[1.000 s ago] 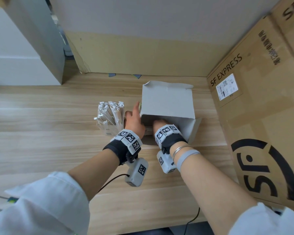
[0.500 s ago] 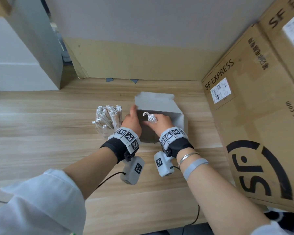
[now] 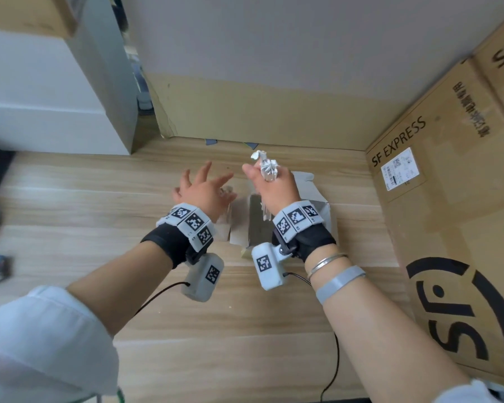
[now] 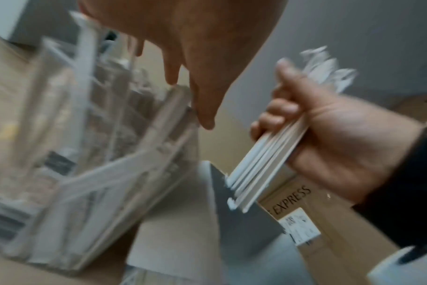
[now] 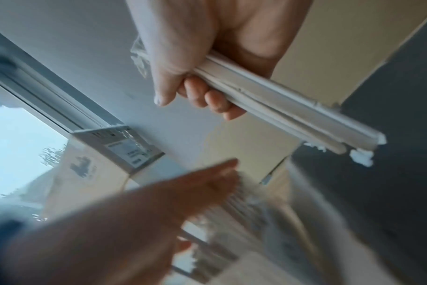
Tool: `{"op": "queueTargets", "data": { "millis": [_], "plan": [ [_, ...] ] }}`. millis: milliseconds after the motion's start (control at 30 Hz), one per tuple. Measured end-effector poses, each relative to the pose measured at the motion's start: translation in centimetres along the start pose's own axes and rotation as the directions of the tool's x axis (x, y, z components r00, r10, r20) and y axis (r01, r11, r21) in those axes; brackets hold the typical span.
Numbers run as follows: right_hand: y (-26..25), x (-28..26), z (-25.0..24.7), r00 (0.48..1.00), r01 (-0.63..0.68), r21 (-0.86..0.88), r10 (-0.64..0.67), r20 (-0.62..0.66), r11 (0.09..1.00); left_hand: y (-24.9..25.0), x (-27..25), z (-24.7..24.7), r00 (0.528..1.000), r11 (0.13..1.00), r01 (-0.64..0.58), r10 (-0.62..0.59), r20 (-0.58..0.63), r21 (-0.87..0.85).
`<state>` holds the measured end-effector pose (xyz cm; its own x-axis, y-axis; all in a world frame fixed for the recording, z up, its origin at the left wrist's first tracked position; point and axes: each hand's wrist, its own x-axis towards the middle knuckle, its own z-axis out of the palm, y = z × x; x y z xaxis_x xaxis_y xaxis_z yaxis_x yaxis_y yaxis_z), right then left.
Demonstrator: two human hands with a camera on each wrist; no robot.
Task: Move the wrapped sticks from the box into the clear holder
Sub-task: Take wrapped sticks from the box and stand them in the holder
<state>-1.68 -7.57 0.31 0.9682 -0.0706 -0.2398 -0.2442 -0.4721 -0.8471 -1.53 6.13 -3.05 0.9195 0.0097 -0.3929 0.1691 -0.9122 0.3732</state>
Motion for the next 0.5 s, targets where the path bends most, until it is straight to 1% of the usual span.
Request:
{"op": "queueTargets", "data": {
  "millis": [33, 67, 100, 133, 200, 267, 367, 467, 500],
  "plan": [
    [-0.9, 0.0, 0.3, 0.999, 0.037, 0.03, -0.037, -0.006, 0.999, -0.8, 0.3, 0.1, 0.999, 0.999, 0.01, -0.007, 0.051, -0.043],
    [-1.7, 0.1, 0.7, 0.997, 0.076, 0.06, -0.076, -0.008, 0.995, -1.5, 0.6, 0.2, 0.998, 0.992, -0.01, 0.018, 0.06, -0.124],
    [-2.4, 0.1, 1.1, 0.993, 0.117, 0.1, -0.116, -0.008, 0.988, -1.9, 0.8, 0.4, 0.997, 0.978, -0.05, 0.06, 0.04, -0.202],
    [-2.8, 0.2, 1.6, 0.989, 0.15, 0.146, -0.15, -0.005, 0.978, -2.2, 1.0, 0.3, 0.995, 0.967, -0.095, 0.1, 0.012, -0.237],
    [-3.3, 0.3, 2.8, 0.982, 0.185, 0.221, -0.191, 0.006, 0.957, -2.5, 1.1, -0.1, 0.989, 0.967, -0.144, 0.144, -0.012, -0.211],
    [-3.3, 0.4, 4.1, 0.983, 0.166, 0.253, -0.181, 0.038, 0.953, -2.7, 1.2, -0.4, 0.987, 0.97, -0.158, 0.156, -0.024, -0.187],
    [-2.5, 0.5, 5.4, 0.988, 0.113, 0.205, -0.132, 0.084, 0.972, -3.5, 1.5, -0.1, 0.987, 0.963, -0.16, 0.152, -0.054, -0.219],
    [-1.2, 0.5, 6.0, 0.995, 0.03, 0.063, -0.036, 0.092, 0.998, -4.2, 1.5, 0.3, 0.991, 0.941, -0.134, 0.122, -0.058, -0.31],
    [-0.8, 0.5, 6.0, 0.996, 0.029, 0.017, -0.03, 0.079, 0.999, -4.3, 1.6, 0.3, 0.991, 0.937, -0.13, 0.118, -0.056, -0.324]
  ]
}}
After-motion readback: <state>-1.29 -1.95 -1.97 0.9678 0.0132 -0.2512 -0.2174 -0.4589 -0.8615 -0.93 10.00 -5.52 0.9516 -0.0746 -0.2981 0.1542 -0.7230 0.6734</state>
